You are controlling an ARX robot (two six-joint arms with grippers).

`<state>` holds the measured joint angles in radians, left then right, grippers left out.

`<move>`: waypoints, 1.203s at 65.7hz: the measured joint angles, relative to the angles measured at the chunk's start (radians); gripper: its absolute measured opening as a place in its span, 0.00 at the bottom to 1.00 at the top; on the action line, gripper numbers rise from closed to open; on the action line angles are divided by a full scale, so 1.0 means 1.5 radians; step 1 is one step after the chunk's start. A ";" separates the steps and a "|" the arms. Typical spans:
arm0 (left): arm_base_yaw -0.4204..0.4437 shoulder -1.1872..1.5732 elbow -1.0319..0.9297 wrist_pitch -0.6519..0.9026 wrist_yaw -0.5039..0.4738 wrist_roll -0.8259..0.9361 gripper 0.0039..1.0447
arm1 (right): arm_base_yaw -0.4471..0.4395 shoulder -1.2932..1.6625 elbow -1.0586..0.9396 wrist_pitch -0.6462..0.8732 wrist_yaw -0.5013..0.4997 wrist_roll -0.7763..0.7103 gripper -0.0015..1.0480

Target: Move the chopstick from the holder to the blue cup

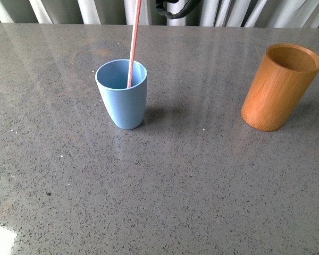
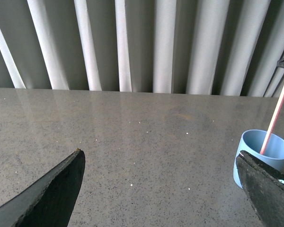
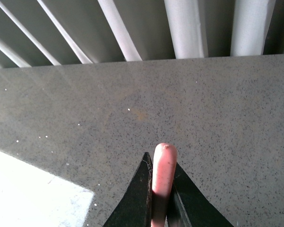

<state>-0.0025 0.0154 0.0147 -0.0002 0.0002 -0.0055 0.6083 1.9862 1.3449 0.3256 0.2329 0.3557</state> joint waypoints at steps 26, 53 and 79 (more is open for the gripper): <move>0.000 0.000 0.000 0.000 0.000 0.000 0.92 | 0.002 0.006 -0.025 0.007 0.005 -0.007 0.30; 0.000 0.000 0.000 0.000 0.000 0.000 0.92 | -0.037 -0.075 -0.107 0.051 0.002 0.013 0.92; 0.000 0.000 0.000 0.000 0.000 0.000 0.92 | -0.214 -0.465 -0.416 0.154 0.002 -0.097 0.81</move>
<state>-0.0025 0.0154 0.0147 -0.0002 0.0006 -0.0051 0.2871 1.2892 0.7204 0.5571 0.2363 0.2104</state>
